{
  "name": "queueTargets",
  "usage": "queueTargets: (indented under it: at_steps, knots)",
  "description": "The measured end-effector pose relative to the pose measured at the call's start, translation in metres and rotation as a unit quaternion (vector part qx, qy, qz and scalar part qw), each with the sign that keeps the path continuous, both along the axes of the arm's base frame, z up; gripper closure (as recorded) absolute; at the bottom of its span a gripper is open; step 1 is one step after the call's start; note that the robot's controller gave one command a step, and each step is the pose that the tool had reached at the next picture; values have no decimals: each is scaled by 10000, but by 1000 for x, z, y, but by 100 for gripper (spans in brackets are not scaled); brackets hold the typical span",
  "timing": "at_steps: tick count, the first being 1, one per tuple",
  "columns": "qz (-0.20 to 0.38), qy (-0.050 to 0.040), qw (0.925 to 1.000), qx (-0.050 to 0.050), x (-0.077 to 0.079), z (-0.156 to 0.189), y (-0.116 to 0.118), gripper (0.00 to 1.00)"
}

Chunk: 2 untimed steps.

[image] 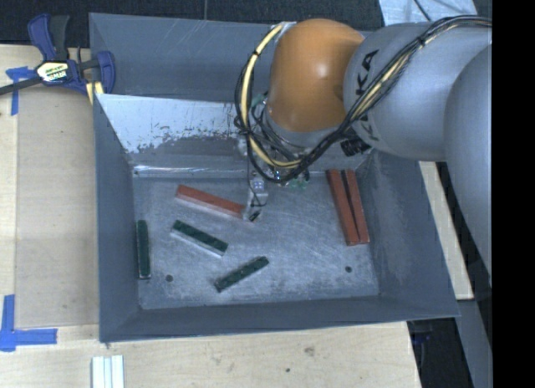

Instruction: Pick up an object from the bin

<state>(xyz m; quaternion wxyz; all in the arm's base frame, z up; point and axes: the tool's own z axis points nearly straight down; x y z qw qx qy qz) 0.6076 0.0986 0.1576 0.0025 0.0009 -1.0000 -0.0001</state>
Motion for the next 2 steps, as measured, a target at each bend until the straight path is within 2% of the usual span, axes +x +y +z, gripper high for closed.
queueTargets:
  at_steps: [1, 2]
  knots:
    - [283, -10, 9996, -9, -22, -92, -60, 0]
    - [923, -57, 9957, 24, 3, -87, 72, 0]
